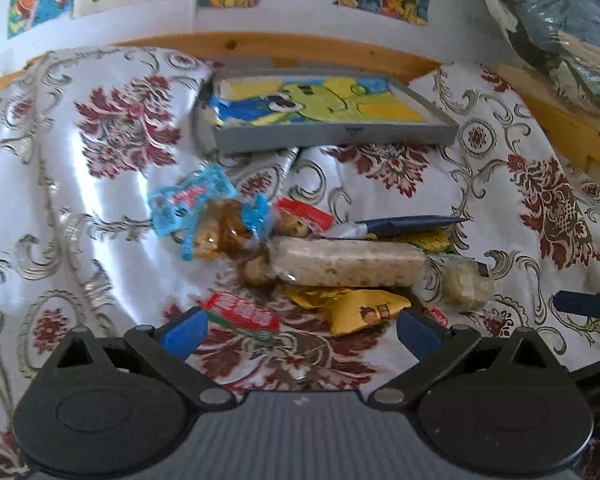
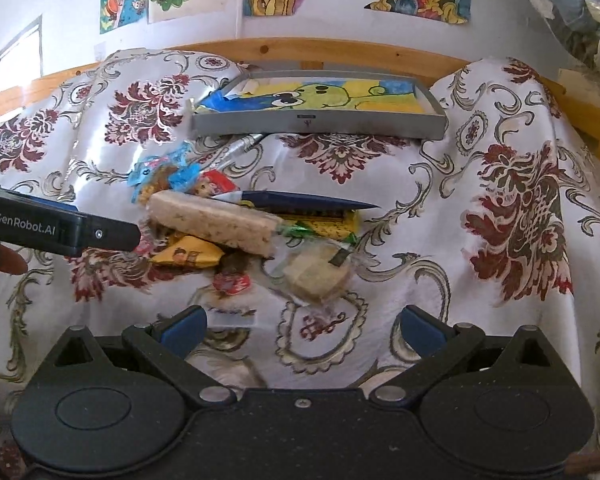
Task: Organize snacks
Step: 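Lower the right tool onto the wrapped square cake while the left tool approaches the gold foil pouch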
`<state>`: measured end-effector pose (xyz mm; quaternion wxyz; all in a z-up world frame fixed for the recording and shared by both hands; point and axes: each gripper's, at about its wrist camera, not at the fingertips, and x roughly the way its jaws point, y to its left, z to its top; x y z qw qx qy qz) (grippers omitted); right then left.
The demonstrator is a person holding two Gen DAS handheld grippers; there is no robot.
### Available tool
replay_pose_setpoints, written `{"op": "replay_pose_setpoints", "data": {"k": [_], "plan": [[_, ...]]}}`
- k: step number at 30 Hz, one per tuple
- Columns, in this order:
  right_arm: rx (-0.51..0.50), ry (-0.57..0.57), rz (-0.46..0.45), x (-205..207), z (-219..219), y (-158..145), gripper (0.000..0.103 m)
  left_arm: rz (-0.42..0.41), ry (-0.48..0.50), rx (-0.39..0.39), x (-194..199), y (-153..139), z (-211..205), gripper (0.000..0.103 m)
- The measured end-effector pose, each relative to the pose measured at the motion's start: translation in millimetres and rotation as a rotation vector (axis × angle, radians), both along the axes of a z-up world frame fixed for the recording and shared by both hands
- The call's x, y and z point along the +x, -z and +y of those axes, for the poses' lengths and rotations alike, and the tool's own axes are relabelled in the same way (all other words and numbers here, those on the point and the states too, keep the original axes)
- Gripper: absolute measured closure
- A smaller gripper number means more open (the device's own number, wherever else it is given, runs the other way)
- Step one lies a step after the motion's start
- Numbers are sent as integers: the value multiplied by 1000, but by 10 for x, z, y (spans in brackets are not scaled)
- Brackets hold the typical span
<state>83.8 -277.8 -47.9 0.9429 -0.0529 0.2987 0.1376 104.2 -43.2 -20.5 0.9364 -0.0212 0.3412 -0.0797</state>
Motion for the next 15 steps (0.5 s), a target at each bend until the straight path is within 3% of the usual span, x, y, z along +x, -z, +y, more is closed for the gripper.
{"op": "replay_pose_setpoints", "data": {"k": [8, 15], "plan": [[-4, 0, 1, 298, -103, 104, 1, 93, -15, -21, 212, 158, -118, 1], [-36, -64, 5, 570, -127, 148, 1, 121, -7, -29, 91, 231, -174, 1]]}}
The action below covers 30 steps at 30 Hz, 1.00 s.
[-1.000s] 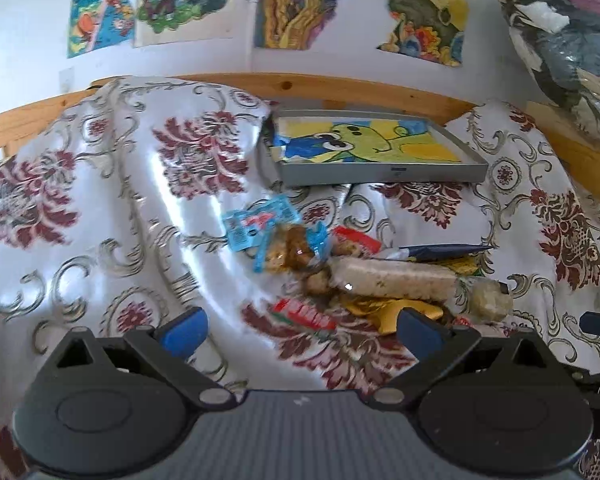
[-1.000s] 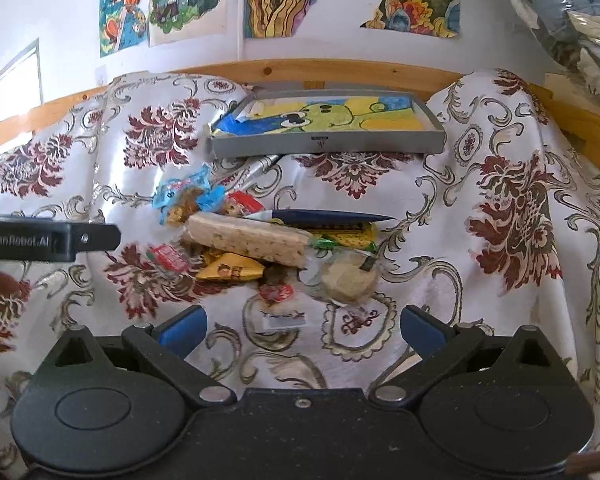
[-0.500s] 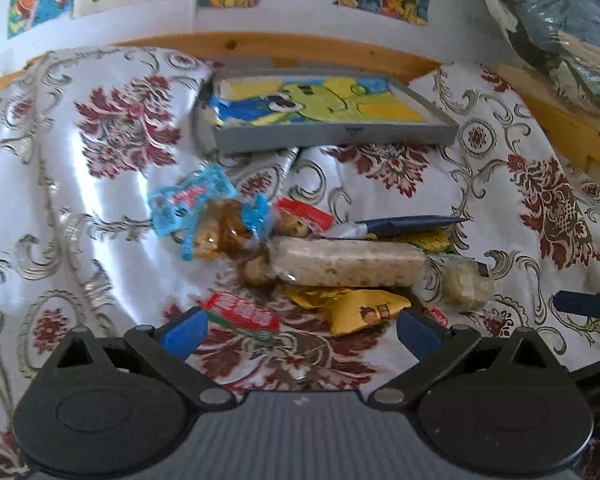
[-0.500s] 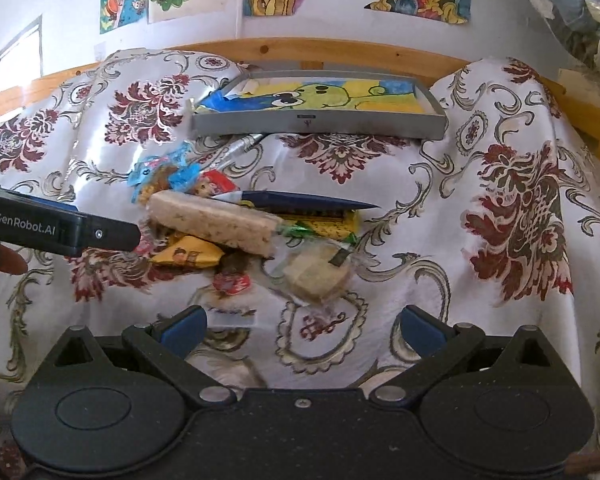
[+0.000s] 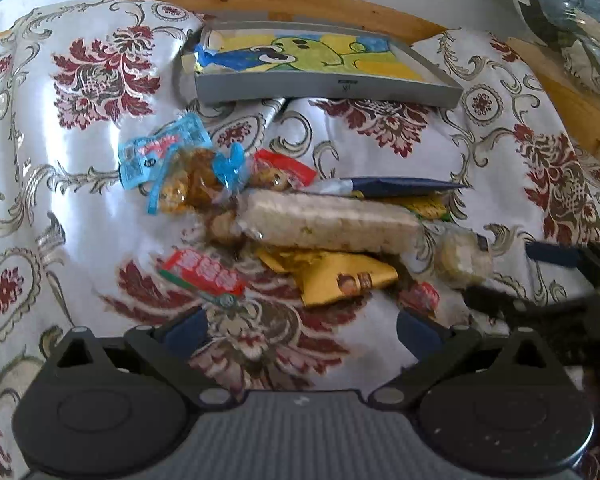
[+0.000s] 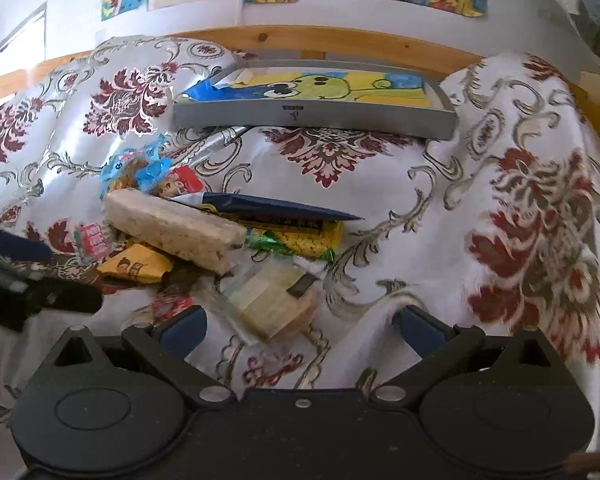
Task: Organize snacks
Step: 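Lower the right tool onto the wrapped square cake while the left tool approaches the gold foil pouch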
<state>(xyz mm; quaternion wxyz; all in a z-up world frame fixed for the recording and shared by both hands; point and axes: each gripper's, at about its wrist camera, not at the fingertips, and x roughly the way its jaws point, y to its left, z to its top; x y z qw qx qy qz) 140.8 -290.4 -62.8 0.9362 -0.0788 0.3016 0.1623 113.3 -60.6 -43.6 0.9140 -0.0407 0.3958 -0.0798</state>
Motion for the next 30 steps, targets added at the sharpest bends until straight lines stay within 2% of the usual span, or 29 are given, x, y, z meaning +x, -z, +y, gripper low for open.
{"op": "replay_pose_setpoints", "data": {"k": [5, 9, 12, 15, 20, 23, 27, 30], "plan": [[-26, -70, 1, 190, 42, 13, 1, 0, 19, 10, -33, -6, -67, 1], [-17, -96, 2, 249, 81, 39, 1, 14, -5, -6, 50, -14, -27, 1], [-4, -88, -4, 244, 99, 54, 3, 28, -39, -39, 151, -11, 34, 1], [26, -89, 5, 245, 106, 57, 10, 28, -59, -43, 246, 6, 29, 1], [52, -73, -1, 205, 112, 72, 16, 33, -17, -28, 371, 46, -80, 1], [65, -53, -1, 204, 92, 82, 20, 38, -14, -47, 451, 60, -113, 3], [78, -39, 3, 202, 80, 102, 21, 85, -30, -69, 584, 125, -160, 6], [77, -30, 0, 197, 95, 112, 21, 82, -55, -85, 615, 143, -164, 8]]}}
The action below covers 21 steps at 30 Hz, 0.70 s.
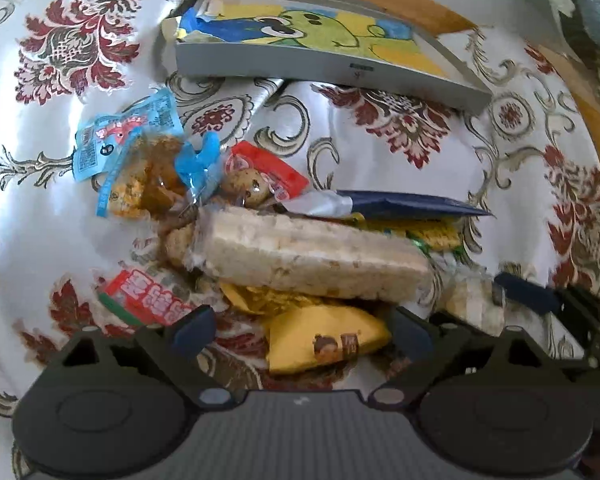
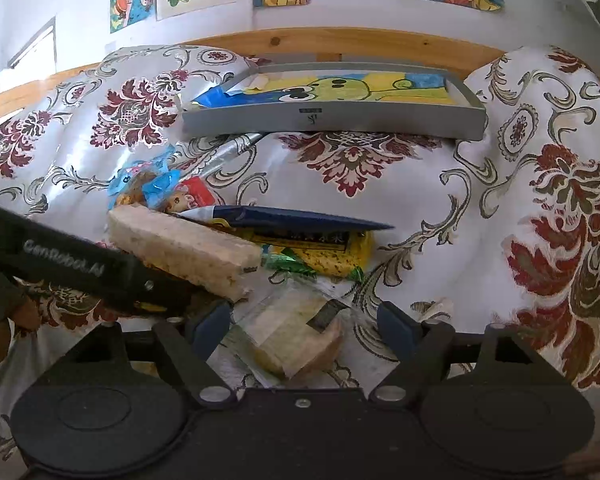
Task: Organize snacks
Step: 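Lower the right tool onto the wrapped square cake while the left tool approaches the gold foil pouch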
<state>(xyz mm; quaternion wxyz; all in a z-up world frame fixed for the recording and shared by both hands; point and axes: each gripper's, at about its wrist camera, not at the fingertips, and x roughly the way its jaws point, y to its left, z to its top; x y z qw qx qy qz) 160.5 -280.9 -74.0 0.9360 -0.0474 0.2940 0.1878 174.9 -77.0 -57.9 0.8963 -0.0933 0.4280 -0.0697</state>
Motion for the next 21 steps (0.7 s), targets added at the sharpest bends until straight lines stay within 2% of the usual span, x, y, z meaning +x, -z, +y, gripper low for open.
{"op": "replay_pose_setpoints", "data": {"k": [8, 14, 16, 21], "plan": [[4, 2, 12, 0, 16, 20, 21, -4, 8, 2, 36, 46, 34, 14], [14, 4, 17, -18, 13, 7, 21, -22, 58, -17, -69, 31, 171, 25], [21, 4, 21, -23, 6, -1, 21, -20, 63, -15, -106, 31, 240, 33], [59, 14, 40, -48, -23, -18, 22, -36, 124, 5, -173, 39, 368, 34]]}}
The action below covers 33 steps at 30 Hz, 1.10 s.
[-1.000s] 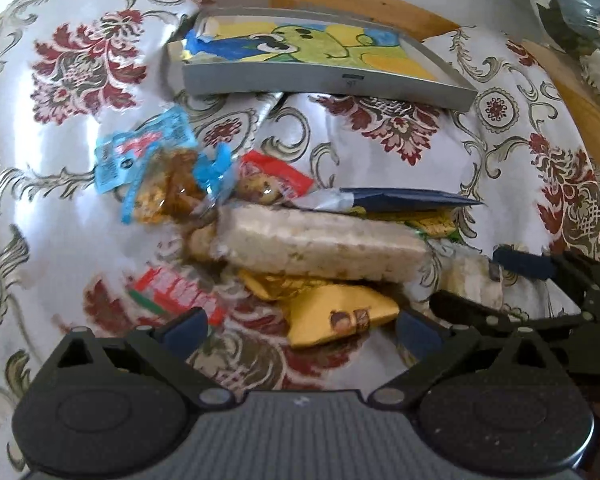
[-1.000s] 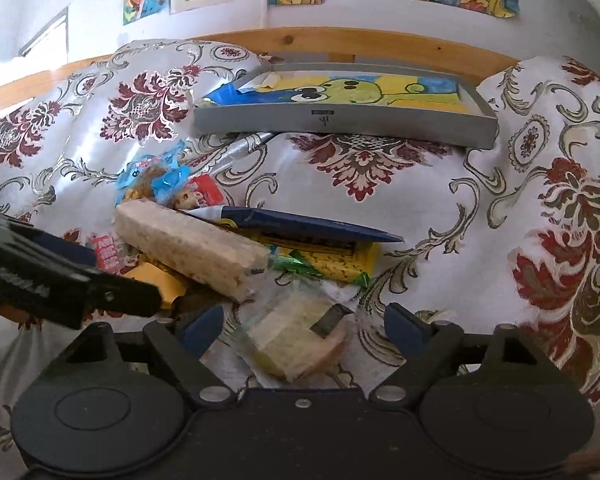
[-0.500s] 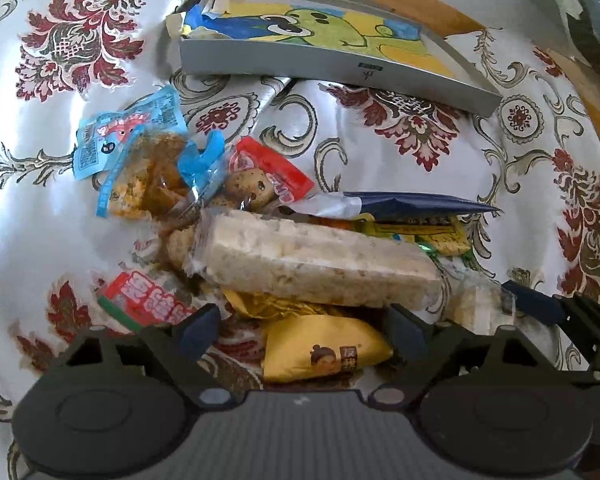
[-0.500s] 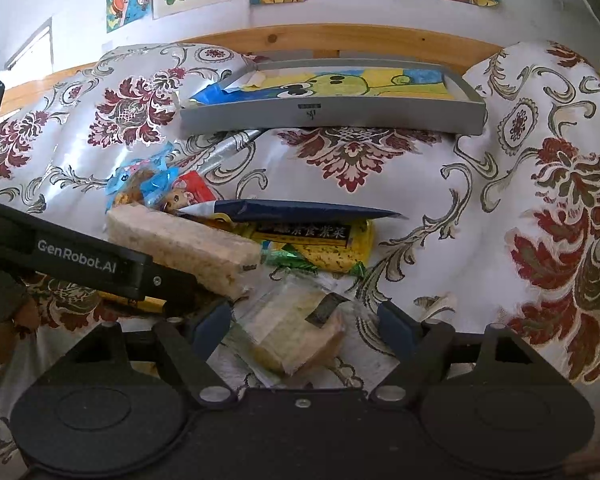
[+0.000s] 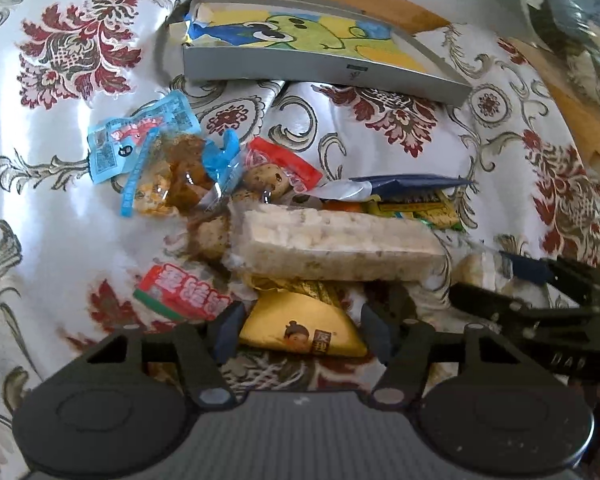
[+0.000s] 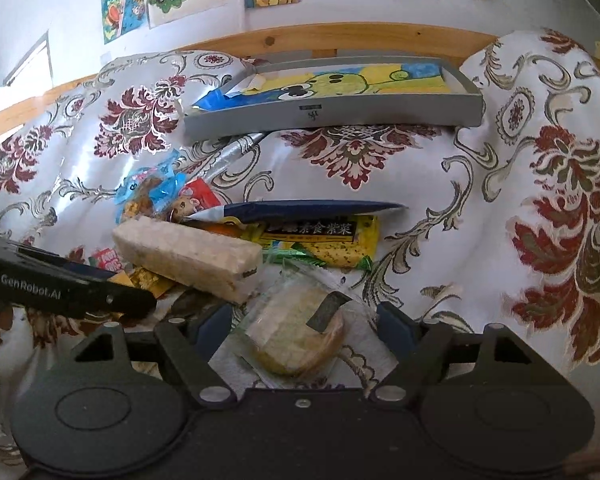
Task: Organize snacks
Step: 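Lower the right tool onto the wrapped square cake while the left tool approaches the gold foil pouch, then close the right tool on the square cake while the left tool grasps the gold foil pouch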
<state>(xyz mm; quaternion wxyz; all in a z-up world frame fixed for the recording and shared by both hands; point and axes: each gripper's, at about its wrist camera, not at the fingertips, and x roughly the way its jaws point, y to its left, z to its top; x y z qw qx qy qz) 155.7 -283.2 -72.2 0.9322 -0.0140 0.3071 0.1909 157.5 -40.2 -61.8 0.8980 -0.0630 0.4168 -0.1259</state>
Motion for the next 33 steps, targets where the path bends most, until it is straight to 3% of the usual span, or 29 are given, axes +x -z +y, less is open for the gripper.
{"op": "replay_pose_setpoints", "data": {"k": [10, 15, 18, 24, 31, 33], "plan": [[2, 27, 16, 53, 29, 31, 14, 6, -9, 68, 180, 13, -110, 20], [-7, 36, 17, 63, 59, 45, 12, 13, -35, 83, 272, 54, -122, 18], [-13, 46, 20, 62, 80, 44, 12, 2, -36, 112, 249, 69, -167, 20], [-8, 67, 27, 33, 93, 37, 14, -19, 15, 138, 175, 40, -221, 41], [3, 53, 27, -34, 118, 29, 39, 19, 11, 82, 128, 20, -181, 48], [-4, 48, 21, -62, 135, 23, 40, 27, 6, 68, 86, 11, -169, 48]]}}
